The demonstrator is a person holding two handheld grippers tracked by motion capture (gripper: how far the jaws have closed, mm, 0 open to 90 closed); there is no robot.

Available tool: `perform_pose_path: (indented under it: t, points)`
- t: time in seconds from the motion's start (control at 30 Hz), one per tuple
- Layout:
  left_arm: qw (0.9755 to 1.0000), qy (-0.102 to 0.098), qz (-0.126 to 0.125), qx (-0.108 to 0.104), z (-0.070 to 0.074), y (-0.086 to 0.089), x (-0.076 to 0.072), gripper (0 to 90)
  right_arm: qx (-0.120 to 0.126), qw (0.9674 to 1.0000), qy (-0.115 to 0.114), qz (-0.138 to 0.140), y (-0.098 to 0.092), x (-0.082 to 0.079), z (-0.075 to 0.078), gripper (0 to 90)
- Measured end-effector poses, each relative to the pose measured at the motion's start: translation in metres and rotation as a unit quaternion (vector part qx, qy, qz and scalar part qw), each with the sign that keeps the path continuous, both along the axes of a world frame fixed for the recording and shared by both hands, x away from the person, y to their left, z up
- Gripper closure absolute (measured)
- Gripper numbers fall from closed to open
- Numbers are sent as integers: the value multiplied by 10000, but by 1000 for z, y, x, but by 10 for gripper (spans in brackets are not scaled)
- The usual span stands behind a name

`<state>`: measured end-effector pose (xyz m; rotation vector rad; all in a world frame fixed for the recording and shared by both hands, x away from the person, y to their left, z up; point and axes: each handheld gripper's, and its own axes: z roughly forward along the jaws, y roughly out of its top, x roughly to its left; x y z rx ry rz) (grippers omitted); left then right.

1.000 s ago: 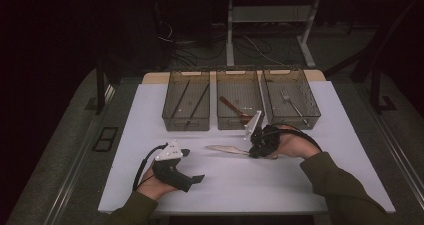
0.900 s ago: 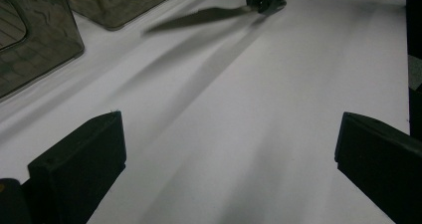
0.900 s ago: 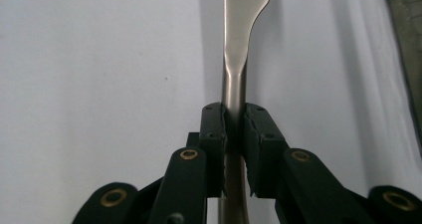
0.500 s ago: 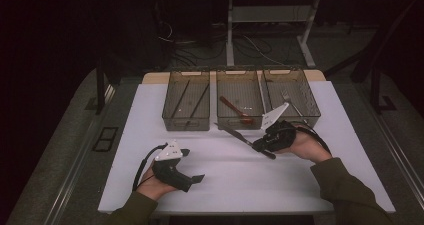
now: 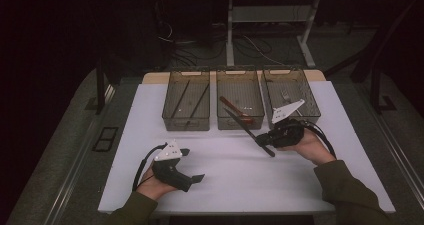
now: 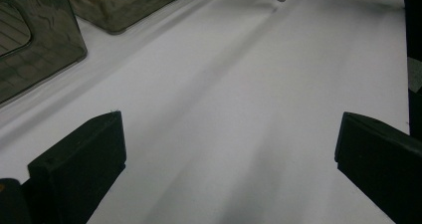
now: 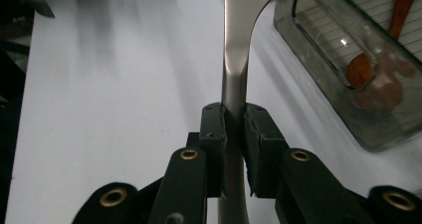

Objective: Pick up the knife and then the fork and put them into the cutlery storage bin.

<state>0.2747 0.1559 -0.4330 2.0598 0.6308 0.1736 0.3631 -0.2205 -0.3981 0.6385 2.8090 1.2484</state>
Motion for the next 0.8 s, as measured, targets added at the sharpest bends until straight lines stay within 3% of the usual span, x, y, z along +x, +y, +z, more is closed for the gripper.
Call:
perform_pose_path:
  t: [0.37,0.8]
  points:
    - [10000,13,4,-92,-2,0,2,0,467,9978,-112,-467,-18,4,10,795]
    - [9999,22,33,-139,-2,1,3,0,933,9891,-420,-1058,-40,4,37,795]
